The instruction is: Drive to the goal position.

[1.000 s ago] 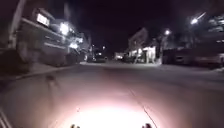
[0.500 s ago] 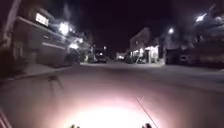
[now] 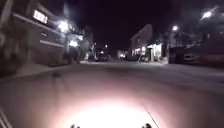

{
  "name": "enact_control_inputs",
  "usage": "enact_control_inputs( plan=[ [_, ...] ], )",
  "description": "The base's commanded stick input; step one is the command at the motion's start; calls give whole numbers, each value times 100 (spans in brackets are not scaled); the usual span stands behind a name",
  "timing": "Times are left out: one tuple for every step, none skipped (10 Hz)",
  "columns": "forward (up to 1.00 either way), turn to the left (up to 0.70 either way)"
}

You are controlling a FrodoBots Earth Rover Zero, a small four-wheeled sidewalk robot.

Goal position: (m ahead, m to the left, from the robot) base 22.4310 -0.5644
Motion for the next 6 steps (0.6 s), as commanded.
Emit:
enact_control_inputs(
  plan=[
    [85,0],
    [85,0],
    [85,0],
    [85,0],
    [85,0],
    [85,0]
  ],
)
